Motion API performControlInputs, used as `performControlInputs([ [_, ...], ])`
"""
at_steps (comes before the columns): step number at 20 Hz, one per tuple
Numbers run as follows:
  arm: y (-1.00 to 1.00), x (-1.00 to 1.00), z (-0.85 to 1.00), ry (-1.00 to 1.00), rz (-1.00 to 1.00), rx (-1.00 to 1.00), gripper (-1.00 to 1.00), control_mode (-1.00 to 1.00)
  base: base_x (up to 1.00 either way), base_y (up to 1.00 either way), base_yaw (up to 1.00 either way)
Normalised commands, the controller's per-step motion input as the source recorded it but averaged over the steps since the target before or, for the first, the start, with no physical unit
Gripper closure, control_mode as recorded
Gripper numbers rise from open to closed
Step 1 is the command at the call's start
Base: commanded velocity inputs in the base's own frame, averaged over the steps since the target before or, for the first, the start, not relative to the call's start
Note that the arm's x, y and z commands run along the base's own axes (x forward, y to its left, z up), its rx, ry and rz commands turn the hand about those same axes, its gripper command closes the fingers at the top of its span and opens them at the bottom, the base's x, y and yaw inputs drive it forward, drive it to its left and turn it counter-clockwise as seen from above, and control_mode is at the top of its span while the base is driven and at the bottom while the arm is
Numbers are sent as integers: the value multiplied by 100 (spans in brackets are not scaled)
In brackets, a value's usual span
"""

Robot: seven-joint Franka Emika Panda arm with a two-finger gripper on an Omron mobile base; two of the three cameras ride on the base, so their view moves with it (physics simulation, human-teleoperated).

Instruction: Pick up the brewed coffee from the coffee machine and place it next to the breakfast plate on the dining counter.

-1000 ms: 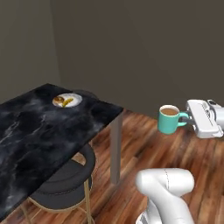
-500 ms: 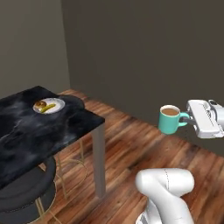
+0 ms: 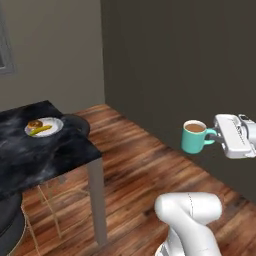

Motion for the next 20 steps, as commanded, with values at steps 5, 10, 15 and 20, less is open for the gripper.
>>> performControlInputs([
  [5, 0, 0, 0, 0, 0, 0, 100, 100, 86, -53, 54],
  [10, 0, 0, 0, 0, 0, 0, 100, 100, 99, -35, 58],
  [15, 0, 0, 0, 0, 0, 0, 100, 100, 100, -32, 58],
  [20, 0, 0, 0, 0, 0, 0, 100, 100, 91, -43, 56],
])
